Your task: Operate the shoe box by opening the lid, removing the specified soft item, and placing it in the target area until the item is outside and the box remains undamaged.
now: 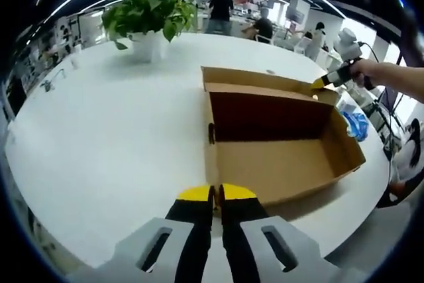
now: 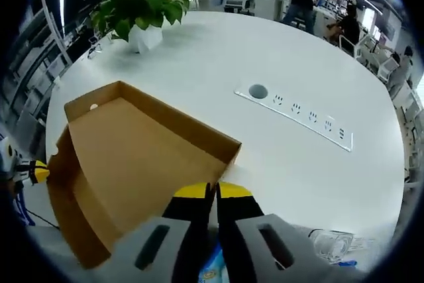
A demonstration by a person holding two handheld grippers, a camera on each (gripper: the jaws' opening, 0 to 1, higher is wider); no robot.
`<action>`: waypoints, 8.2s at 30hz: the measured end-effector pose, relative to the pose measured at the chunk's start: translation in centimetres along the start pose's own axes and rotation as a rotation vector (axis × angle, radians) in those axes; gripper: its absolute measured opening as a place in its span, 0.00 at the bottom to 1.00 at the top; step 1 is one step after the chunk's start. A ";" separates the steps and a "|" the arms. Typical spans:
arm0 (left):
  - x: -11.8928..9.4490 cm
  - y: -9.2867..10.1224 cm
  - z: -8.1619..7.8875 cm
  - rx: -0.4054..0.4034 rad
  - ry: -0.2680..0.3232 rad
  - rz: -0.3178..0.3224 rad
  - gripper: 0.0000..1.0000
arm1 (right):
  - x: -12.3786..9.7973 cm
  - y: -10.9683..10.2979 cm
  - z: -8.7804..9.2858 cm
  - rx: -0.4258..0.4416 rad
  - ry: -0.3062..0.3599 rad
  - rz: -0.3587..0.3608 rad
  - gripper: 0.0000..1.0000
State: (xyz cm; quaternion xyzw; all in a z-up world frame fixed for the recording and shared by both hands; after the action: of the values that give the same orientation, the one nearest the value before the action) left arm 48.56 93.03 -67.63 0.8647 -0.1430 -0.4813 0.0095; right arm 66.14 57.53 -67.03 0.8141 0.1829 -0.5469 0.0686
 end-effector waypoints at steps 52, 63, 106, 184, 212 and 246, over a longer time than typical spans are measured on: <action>-0.2 0.2 0.0 0.009 0.005 0.008 0.00 | -7.3 -1.5 -0.4 0.008 0.249 -0.006 0.00; -0.3 0.1 0.1 0.018 0.015 0.011 0.00 | -8.8 -2.3 0.7 -0.011 0.297 0.001 0.00; -0.4 0.2 0.4 0.039 0.058 0.023 0.02 | -11.9 -6.4 7.8 -0.018 0.518 0.048 0.00; -6.0 0.8 -5.6 0.295 0.295 -0.057 0.00 | -10.4 -9.3 14.3 -0.096 0.525 0.060 0.00; -5.1 1.4 -1.8 0.362 0.222 -0.006 0.15 | -10.0 -11.6 17.0 -0.251 0.544 0.005 0.17; -2.4 1.4 1.6 0.407 0.093 0.032 0.24 | -7.2 -12.6 19.6 -0.279 0.439 -0.063 0.27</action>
State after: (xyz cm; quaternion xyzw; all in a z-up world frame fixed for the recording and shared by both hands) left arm 45.68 92.54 -66.31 0.8678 -0.2502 -0.4019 -0.1512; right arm 42.09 61.51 -66.99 0.8899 0.2921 -0.3284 0.1219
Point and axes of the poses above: the point that each gripper's makers call its tool centre point, and the gripper's own axes: x roughly forward along the fingers, y roughly to its right, z roughly out of its underside, the point moved 6 cm from there along -x, roughly backward along the fingers, and after that the axes turned 11 degrees about -y, right-handed, at the moved point
